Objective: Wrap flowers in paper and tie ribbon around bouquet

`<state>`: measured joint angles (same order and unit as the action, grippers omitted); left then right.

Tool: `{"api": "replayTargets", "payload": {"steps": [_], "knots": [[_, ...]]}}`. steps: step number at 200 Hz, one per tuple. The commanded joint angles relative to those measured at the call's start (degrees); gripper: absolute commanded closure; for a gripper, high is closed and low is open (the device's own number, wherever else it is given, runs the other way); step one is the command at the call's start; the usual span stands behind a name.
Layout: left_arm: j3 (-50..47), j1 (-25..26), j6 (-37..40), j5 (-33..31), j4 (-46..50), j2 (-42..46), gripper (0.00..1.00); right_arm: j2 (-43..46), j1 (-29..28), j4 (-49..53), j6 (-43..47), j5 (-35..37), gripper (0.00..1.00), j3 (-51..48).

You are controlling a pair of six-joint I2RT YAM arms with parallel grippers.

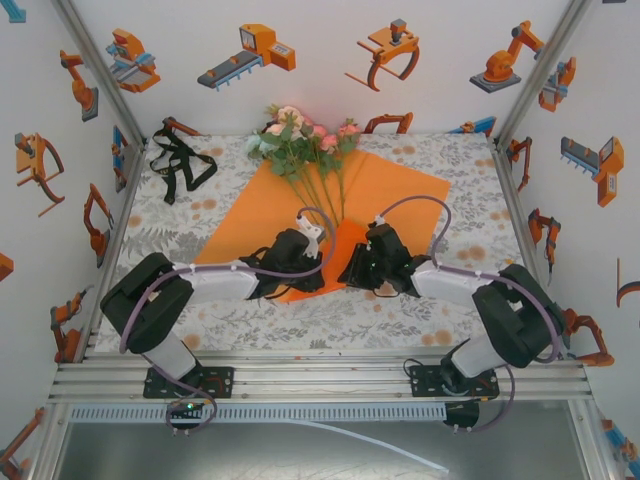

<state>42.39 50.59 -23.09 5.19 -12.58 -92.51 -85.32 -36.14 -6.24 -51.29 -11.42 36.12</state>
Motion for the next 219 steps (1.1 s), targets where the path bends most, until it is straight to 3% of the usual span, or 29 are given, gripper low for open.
{"api": "replayTargets", "payload": {"steps": [1, 90, 152, 219], "knots": [[-2.0, -0.3, -1.5, -1.2, 3.0, 3.0, 0.77, -0.7, 1.6, 0.7, -0.8, 3.5, 0.68, 0.3], [-8.1, -0.3, -4.2, -3.8, 6.6, 7.4, 0.79, -1.9, 11.8, 1.2, 4.8, -0.4, 0.66, -0.3], [-10.7, -0.3, -4.3, -4.3, 5.8, 8.1, 0.8, 2.1, 19.4, 5.5, 12.1, -7.9, 0.53, 2.3], [-10.9, -0.3, -4.3, -4.9, 5.4, 7.8, 0.8, 0.2, 27.1, 5.7, 14.1, -4.1, 0.57, 1.0]]}}
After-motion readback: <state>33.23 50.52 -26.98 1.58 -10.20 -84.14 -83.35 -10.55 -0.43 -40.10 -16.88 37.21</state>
